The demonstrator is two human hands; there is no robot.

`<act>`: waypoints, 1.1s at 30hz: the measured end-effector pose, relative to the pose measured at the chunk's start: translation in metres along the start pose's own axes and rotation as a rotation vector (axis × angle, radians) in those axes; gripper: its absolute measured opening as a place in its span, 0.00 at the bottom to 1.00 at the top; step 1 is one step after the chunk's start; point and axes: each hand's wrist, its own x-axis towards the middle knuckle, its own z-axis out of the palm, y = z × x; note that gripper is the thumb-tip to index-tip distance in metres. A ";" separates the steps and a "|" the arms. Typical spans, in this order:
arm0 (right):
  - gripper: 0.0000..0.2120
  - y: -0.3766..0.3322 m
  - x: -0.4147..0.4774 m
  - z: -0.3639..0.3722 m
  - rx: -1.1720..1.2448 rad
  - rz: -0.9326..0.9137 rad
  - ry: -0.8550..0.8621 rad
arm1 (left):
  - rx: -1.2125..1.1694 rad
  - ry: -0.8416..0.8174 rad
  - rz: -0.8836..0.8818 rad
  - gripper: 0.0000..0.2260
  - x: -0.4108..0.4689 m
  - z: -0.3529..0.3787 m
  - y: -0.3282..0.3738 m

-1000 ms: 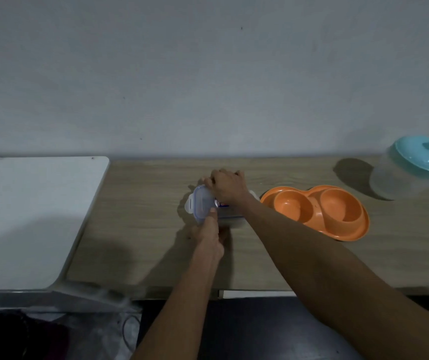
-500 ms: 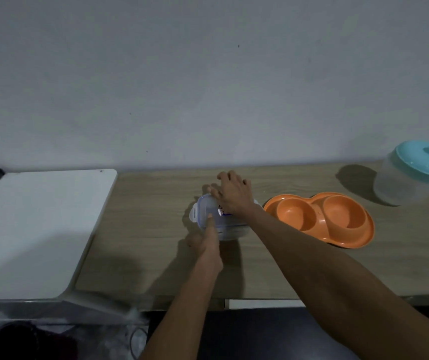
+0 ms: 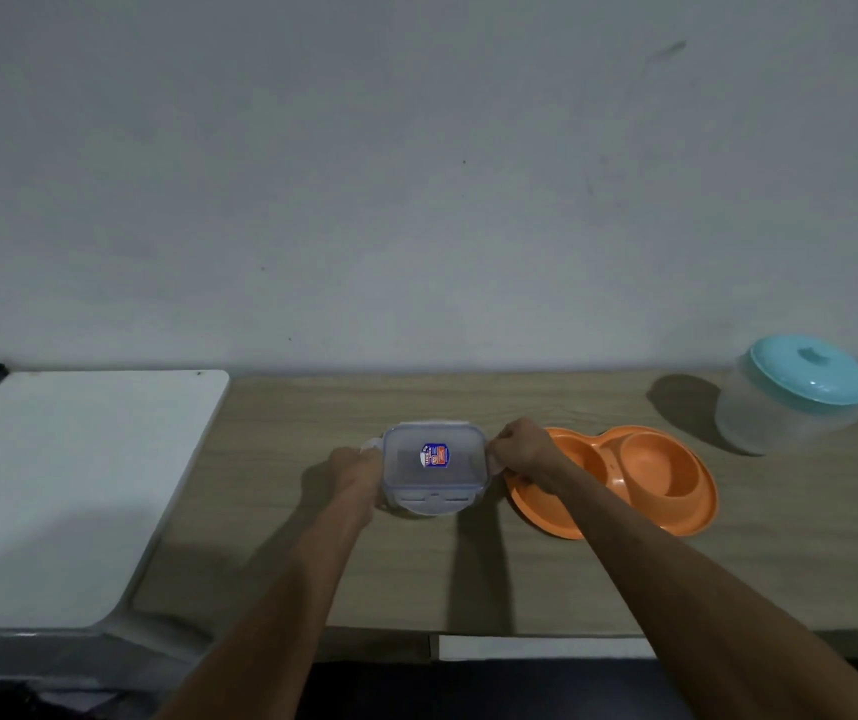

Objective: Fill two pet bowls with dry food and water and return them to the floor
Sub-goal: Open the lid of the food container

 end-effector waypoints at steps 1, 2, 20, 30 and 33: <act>0.07 -0.002 0.001 -0.003 0.041 0.010 -0.003 | -0.019 0.025 0.040 0.16 -0.001 0.001 0.003; 0.06 -0.005 0.002 -0.006 0.088 0.015 -0.001 | -0.060 0.041 0.069 0.13 0.002 0.003 0.007; 0.10 -0.001 0.106 0.007 0.278 0.096 0.220 | 0.587 -0.218 0.392 0.13 0.118 0.056 0.034; 0.23 -0.008 0.070 0.003 0.198 0.045 0.176 | 0.659 -0.269 0.424 0.32 0.090 0.053 0.036; 0.14 -0.014 0.047 -0.001 0.136 -0.009 0.200 | 0.637 -0.287 0.398 0.31 0.080 0.052 0.038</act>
